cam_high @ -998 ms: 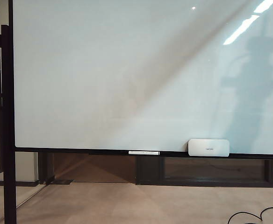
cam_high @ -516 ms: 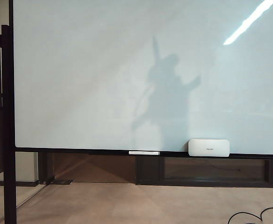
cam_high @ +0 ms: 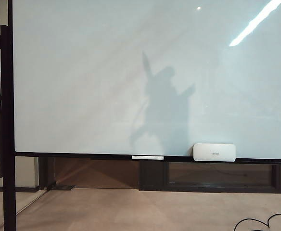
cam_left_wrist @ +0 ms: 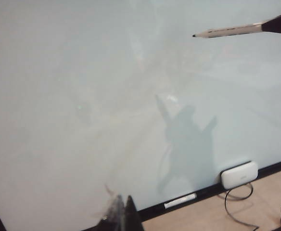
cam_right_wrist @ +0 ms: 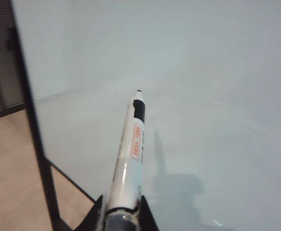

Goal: Reach to the right to find the marker pen, pick it up, and write the number 16 on the whiteboard.

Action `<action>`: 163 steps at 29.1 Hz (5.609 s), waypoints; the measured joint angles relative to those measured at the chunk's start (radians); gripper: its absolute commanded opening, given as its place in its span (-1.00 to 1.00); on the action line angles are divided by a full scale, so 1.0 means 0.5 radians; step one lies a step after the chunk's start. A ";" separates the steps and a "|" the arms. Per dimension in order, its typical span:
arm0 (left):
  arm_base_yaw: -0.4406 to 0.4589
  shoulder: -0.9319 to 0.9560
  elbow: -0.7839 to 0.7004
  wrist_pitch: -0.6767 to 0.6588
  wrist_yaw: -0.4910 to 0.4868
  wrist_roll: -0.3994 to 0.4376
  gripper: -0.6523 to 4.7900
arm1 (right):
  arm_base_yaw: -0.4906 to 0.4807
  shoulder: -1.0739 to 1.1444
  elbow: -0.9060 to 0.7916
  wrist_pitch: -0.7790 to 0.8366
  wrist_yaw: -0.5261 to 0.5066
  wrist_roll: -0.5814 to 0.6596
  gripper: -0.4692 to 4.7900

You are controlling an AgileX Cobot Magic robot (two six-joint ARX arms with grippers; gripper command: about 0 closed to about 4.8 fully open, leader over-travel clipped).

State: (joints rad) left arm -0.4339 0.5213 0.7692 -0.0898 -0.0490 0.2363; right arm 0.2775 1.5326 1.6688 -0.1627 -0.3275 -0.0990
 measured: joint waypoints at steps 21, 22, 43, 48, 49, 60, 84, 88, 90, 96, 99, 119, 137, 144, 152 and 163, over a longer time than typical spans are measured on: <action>0.014 0.212 0.000 0.371 0.210 -0.161 -0.78 | 0.043 0.436 0.003 0.678 -0.021 0.182 -0.83; 0.014 0.212 0.000 0.385 0.220 -0.170 -0.78 | 0.055 0.436 0.002 0.690 0.027 0.182 -0.83; 0.014 0.285 0.000 0.575 0.051 -0.043 -0.78 | 0.156 0.520 -0.002 0.928 0.445 0.189 -0.83; 0.014 0.295 0.000 0.612 0.049 0.002 -0.78 | 0.156 0.528 -0.001 0.975 0.472 0.190 -0.83; 0.014 0.297 0.000 0.615 0.049 0.005 -0.78 | 0.156 0.528 -0.001 0.977 0.480 0.190 -0.83; 0.014 0.339 0.000 0.644 0.150 0.005 -0.78 | 0.156 0.591 0.001 1.065 0.507 0.190 -0.83; 0.014 0.369 0.000 0.677 0.254 -0.002 -0.78 | 0.155 0.766 0.157 1.286 0.517 0.190 -0.83; 0.014 0.386 0.000 0.674 0.255 0.001 -0.78 | 0.155 0.773 0.159 1.286 0.536 0.190 -0.83; 0.014 0.384 0.000 0.681 0.256 0.017 -0.78 | 0.154 0.781 0.160 1.290 0.539 0.190 -0.83; 0.014 0.383 0.000 0.684 0.265 0.029 -0.78 | 0.153 0.836 0.205 1.292 0.543 0.189 -0.83; 0.014 0.384 0.000 0.686 0.272 0.030 -0.78 | 0.153 0.864 0.252 1.289 0.541 0.189 -0.83; 0.014 0.384 0.000 0.688 0.272 0.080 -0.78 | 0.153 0.889 0.301 0.913 0.597 0.190 -0.83; 0.014 0.384 0.000 0.725 0.272 0.080 -0.78 | 0.153 1.003 0.295 0.439 0.597 0.235 -0.83; 0.014 0.384 0.000 0.725 0.270 0.080 -0.78 | 0.158 0.977 0.291 0.432 0.598 0.234 -0.83; 0.014 0.384 0.000 0.725 0.235 0.075 -0.78 | 0.262 0.680 0.295 0.362 0.606 0.215 -0.83; 0.014 0.380 0.000 0.725 0.323 0.000 -0.78 | 0.248 0.509 0.299 0.358 0.879 0.075 -0.83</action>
State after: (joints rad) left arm -0.4271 0.7113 0.7692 0.2726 0.1123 0.2363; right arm 0.4015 1.7870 1.8183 0.0162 0.1120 -0.0616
